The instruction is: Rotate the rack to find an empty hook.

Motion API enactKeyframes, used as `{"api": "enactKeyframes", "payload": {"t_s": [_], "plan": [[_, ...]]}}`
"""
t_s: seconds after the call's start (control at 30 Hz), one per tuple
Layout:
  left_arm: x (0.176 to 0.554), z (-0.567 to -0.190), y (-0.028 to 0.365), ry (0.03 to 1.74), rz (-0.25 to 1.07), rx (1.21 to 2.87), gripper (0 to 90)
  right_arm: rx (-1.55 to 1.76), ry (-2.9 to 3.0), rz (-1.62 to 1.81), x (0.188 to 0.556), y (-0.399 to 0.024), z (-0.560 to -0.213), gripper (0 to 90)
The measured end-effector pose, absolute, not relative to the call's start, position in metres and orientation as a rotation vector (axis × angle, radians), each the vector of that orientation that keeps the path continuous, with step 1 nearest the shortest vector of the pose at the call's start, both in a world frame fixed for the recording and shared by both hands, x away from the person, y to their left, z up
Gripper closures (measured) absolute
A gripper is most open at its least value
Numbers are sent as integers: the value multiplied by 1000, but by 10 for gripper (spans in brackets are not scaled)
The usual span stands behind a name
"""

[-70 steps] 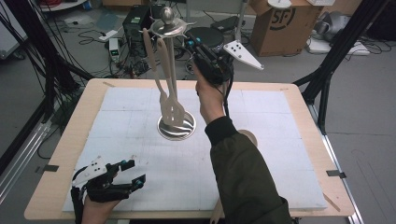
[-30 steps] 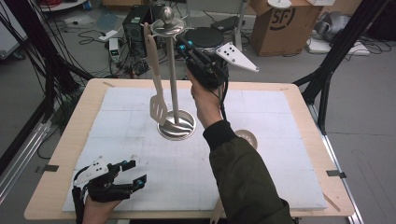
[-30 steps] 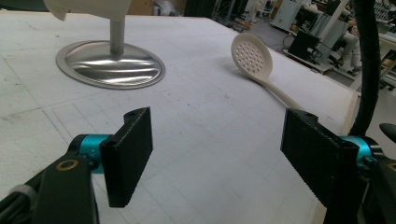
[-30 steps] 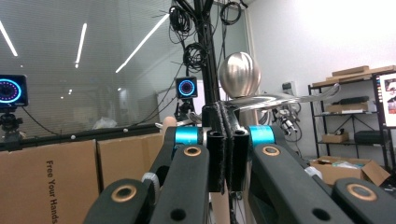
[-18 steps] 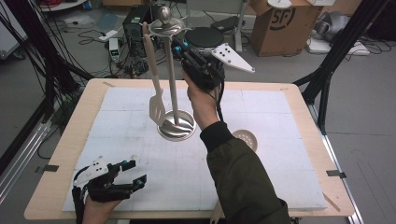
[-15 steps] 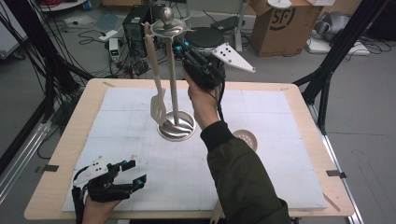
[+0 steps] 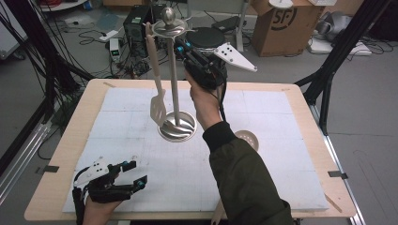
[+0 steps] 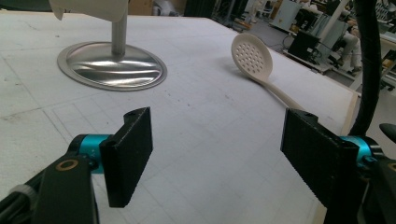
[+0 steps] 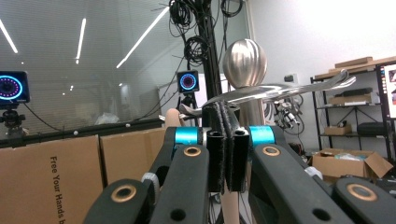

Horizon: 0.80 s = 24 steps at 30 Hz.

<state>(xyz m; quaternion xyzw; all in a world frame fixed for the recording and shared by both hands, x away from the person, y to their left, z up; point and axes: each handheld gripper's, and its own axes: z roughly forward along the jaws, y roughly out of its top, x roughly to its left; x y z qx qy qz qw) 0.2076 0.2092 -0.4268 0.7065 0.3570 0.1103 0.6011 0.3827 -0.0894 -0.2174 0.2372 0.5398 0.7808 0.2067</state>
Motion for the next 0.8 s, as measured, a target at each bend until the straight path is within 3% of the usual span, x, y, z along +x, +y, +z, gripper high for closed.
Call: {"api": "enactKeyframes", "payload": {"t_s": [0.23,0.33,0.5,0.8], "plan": [[207,-427,210,828,255,1636,257,665,1506,2151,377,-96,-223,806],[207,-427,210,828,258,1640,257,676,1513,2142,374,-102,-225,672],[208,-428,208,827,255,1649,257,701,1537,2141,370,-117,-228,543],[208,-429,207,831,257,1659,257,670,1545,2120,352,-146,-240,501]]}}
